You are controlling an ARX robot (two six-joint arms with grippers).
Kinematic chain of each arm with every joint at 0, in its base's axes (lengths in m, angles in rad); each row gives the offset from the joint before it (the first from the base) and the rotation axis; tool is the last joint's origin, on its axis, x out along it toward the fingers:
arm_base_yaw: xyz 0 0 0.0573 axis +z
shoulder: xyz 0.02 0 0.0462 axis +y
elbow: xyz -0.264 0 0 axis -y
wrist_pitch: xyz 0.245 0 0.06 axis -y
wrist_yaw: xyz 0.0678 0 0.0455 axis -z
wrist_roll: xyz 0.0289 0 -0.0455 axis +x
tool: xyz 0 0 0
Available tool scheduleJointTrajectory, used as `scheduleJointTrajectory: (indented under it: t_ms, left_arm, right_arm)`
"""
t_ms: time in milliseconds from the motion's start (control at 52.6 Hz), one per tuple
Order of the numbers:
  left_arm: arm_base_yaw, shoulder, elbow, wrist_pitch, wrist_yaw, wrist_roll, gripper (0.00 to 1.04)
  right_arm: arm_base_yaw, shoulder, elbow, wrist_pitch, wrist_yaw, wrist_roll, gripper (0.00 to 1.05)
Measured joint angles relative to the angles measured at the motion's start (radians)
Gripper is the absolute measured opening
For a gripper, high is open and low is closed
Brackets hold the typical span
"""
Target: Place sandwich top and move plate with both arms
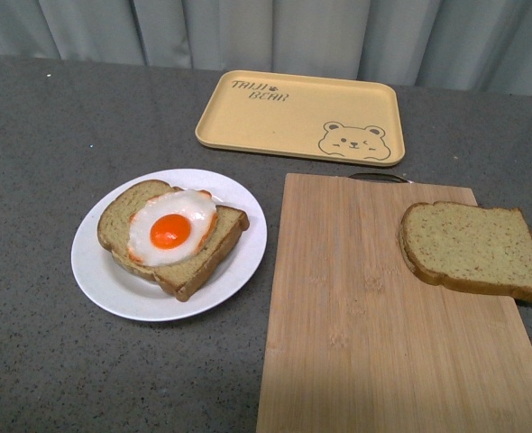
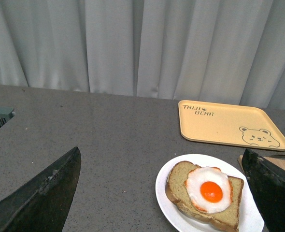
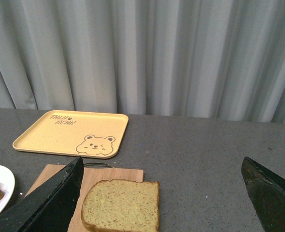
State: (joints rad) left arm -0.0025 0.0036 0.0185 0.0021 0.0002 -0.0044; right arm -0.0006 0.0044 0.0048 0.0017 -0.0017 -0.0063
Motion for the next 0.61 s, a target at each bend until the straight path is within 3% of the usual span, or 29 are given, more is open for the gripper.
scheduleJointTrajectory:
  t_ms: [608]
  left_arm:
    - [0.0, 0.0, 0.0, 0.0, 0.0, 0.0, 0.98]
  right_arm:
    - [0.0, 0.0, 0.0, 0.0, 0.0, 0.0, 0.95]
